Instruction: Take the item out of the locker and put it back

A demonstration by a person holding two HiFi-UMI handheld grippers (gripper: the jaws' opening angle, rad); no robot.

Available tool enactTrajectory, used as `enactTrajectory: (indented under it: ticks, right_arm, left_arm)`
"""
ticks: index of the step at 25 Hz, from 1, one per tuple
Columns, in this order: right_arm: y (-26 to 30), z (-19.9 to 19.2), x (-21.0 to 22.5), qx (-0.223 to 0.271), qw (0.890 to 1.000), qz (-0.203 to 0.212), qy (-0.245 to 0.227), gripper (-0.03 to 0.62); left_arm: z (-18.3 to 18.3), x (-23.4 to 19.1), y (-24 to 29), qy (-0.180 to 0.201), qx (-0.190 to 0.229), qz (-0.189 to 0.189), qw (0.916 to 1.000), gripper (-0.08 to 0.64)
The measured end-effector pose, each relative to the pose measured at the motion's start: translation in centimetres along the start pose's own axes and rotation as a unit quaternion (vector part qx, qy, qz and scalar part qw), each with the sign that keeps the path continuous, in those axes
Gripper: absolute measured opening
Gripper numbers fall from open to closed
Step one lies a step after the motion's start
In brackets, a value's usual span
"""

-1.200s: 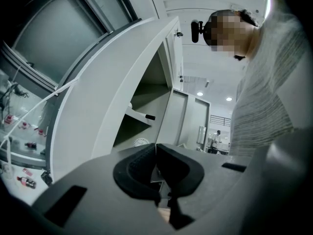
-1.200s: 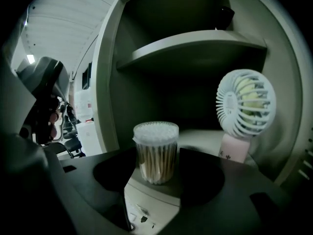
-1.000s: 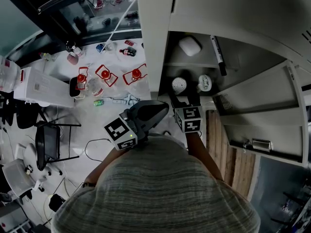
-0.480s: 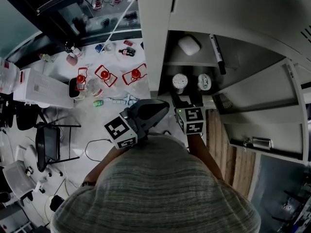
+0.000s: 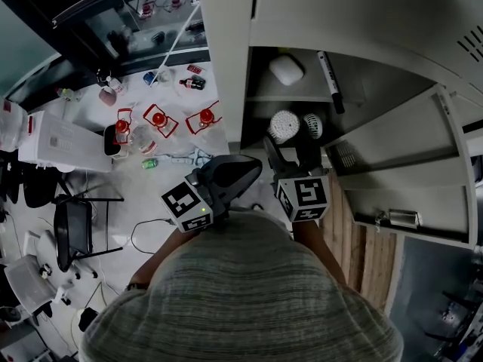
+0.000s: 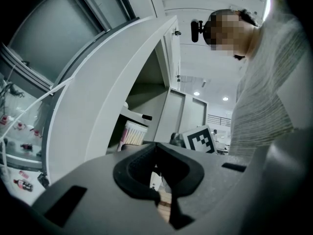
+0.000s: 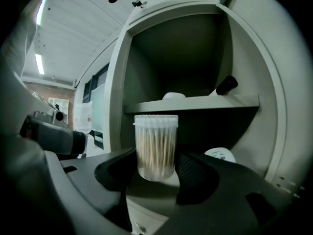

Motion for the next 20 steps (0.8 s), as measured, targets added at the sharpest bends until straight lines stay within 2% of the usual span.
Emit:
enactTrajectory:
  ticks: [5,9,20]
  right_arm:
    - [-0.1,1.0,-0.3,0.017,1.0,0.005,-0.007,0.258]
    - [-0.1,0.4,-0.3,0.006,1.0,0.007,-0.005,0.258]
    - [0.7,-4.7,0.1,-0.044,0.999,0.002,0.019,0.257]
  left_arm:
    - [0.0,0.2,0.1,0.001,0.0,-0.001,1.0,0.009]
    - [-0.1,0.4,0.1,0.002,0.0,-0.001,1.0,0.009]
    - [0.2,0.5,-0.8,0.007,0.002,0.011,0.9999,0.009]
Point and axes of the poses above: the fingertips, and each gripper's own axes: y forward along the fingers, x to its right, z out of its top, the point moved 4 cm from there along -y, backward along the fingers, and after that the axes turned 14 degrees about x, right-handed, at the moved point
